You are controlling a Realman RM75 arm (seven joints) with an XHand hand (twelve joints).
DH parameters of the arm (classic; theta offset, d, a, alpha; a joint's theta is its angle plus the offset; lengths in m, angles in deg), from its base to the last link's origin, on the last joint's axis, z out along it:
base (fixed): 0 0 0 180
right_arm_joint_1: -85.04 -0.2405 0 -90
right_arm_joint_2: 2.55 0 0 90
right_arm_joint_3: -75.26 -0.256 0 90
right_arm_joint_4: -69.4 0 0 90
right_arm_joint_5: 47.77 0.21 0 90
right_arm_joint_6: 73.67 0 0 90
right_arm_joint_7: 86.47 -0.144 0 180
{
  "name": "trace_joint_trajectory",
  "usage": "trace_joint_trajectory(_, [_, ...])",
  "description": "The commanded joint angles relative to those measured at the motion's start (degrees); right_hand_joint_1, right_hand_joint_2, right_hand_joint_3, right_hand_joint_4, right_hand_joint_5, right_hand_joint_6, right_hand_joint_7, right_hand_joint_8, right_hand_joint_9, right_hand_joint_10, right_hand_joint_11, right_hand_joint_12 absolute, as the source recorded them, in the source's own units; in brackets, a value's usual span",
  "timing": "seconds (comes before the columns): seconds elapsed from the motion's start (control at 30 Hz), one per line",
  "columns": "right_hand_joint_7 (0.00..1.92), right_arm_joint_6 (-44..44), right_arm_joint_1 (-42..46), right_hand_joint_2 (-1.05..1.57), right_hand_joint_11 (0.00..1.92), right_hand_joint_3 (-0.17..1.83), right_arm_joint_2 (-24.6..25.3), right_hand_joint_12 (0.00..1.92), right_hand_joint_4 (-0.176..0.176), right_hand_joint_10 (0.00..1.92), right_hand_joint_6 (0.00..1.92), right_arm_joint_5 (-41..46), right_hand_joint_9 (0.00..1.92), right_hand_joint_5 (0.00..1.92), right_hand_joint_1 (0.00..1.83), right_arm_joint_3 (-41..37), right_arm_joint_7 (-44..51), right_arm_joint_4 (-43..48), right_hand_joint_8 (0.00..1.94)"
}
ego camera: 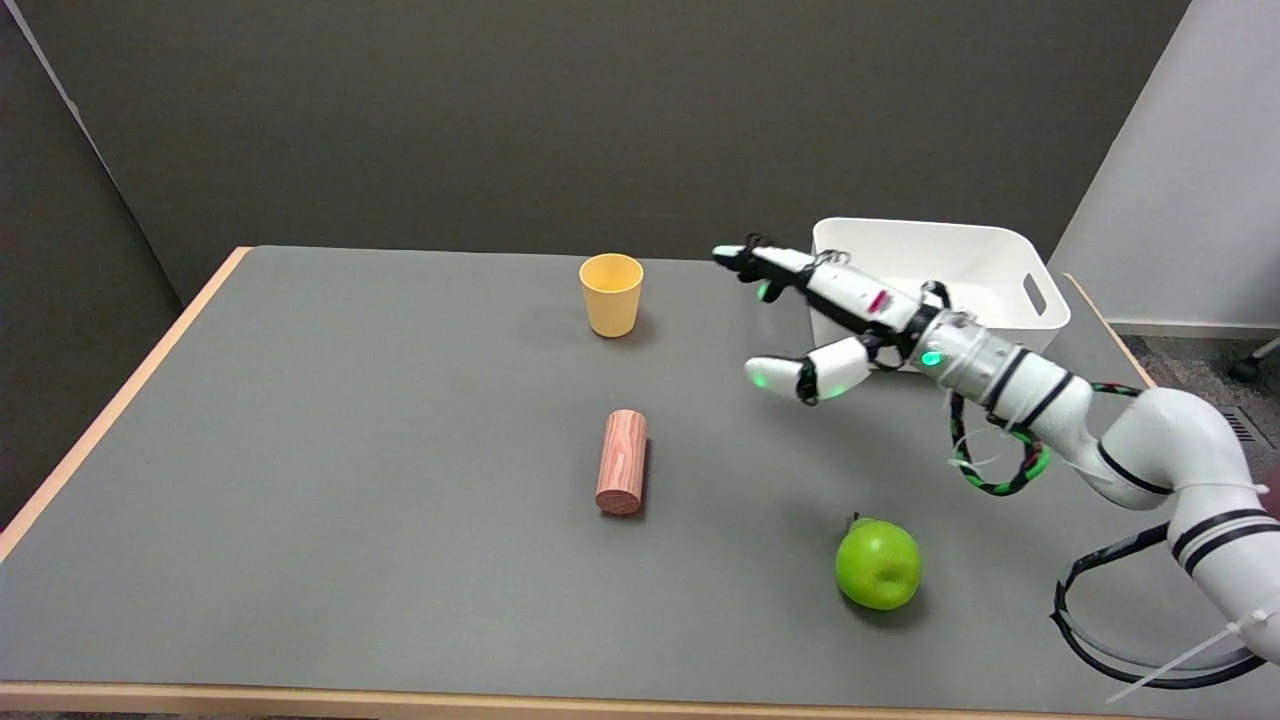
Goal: Pick up the wooden cylinder.
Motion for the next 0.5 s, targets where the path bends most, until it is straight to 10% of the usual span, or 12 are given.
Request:
trace_joint_trajectory(0.03, [0.01,-17.31,-2.22,0.51,0.12,0.82,-4.39,1.24,-0.022,0.61,0.03,-10.94,0.01,0.0,0.33,18.3,7.41,12.07,0.15])
trace_joint_trajectory(0.5, [0.0,-25.81,-0.86,0.48,0.06,0.82,-3.23,1.11,-0.027,0.43,0.0,-11.02,0.0,0.0,0.31,24.74,7.71,14.64,0.05])
